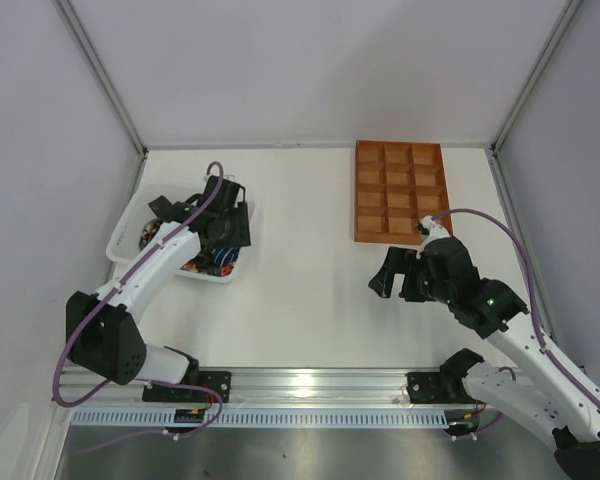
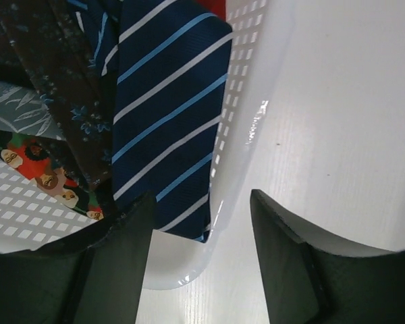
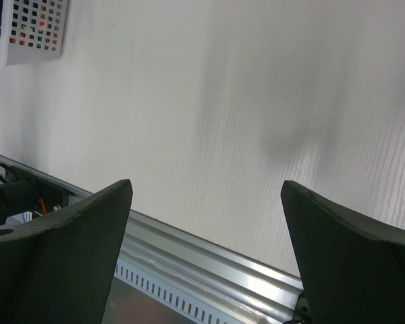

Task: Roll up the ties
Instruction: Grab a tie with the left arm

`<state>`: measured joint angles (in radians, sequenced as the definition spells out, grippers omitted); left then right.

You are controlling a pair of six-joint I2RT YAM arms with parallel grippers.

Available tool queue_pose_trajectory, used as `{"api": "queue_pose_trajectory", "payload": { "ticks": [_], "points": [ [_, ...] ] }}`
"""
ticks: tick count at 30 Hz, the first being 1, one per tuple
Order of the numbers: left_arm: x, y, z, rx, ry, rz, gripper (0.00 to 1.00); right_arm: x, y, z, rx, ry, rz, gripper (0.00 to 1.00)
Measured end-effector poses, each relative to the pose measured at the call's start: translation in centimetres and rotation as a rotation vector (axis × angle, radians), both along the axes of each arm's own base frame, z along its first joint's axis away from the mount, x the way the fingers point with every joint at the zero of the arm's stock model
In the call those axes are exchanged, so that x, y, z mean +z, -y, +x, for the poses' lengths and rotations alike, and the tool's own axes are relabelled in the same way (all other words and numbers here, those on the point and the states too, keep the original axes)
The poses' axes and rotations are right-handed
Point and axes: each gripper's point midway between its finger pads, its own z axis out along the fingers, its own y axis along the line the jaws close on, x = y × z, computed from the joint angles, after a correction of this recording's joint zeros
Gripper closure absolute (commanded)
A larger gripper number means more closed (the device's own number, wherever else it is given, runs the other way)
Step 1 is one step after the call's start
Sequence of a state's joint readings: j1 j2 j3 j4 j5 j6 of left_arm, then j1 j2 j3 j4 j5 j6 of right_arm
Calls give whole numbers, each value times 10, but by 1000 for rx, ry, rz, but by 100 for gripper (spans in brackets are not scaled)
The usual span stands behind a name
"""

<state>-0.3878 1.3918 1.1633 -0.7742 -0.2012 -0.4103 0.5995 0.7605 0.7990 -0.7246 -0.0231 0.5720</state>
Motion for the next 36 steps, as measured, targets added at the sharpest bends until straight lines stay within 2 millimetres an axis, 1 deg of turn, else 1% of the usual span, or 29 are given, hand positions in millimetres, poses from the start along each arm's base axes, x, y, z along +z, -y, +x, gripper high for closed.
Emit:
{"api": "queue_pose_trajectory", "payload": {
  "ticks": [3, 6, 9, 10, 12, 13, 15, 16, 17, 20, 23, 25, 27, 29, 31, 33, 36],
  "points": [
    [-5, -9, 0, 26, 2, 44, 39, 1, 1, -1, -1, 5, 5, 0],
    [-10, -17, 0, 49, 4, 82, 41, -3, 1, -2, -2, -5, 0, 0],
    [-17, -23, 0, 65, 0, 115, 49, -6, 2, -3, -2, -12, -4, 0],
    [-19, -25, 1, 68, -3, 124, 55, -6, 2, -3, -2, -12, -4, 0],
    [-25, -25, 3, 72, -13, 135, 63, -6, 1, -3, -1, -12, -4, 0],
    [-28, -25, 4, 72, -20, 144, 72, -6, 1, -3, 0, -13, -2, 0],
    [-34, -28, 5, 73, -34, 166, 84, -6, 1, -3, -1, -16, 1, 0],
    [-34, -30, 6, 76, -38, 174, 98, -6, 0, -3, -2, -18, 3, 0],
    [-33, -31, 5, 75, -41, 178, 100, -7, 0, -4, -1, -20, 5, 0],
    [-18, -37, 12, 89, -12, 171, 100, -11, 0, -5, -2, -32, 4, 0],
    [11, -53, 19, 134, 63, 147, 99, -17, 1, -6, -3, -44, -2, 0],
    [35, -71, 21, 183, 128, 126, 100, -19, 1, -7, -3, -48, -5, 0],
    [54, -87, 21, 227, 182, 114, 100, -20, 1, -7, -1, -51, -4, 0],
    [69, -103, 18, 266, 224, 109, 100, -20, 0, -8, 1, -54, -2, 0],
    [77, -114, 17, 289, 242, 108, 99, -20, 0, -8, 2, -54, 0, 0],
    [77, -120, 16, 299, 240, 109, 100, -20, -1, -7, 3, -50, 3, 0],
    [76, -125, 16, 295, 232, 100, 100, -19, -1, -7, 4, -49, 5, 0]
  ]
}}
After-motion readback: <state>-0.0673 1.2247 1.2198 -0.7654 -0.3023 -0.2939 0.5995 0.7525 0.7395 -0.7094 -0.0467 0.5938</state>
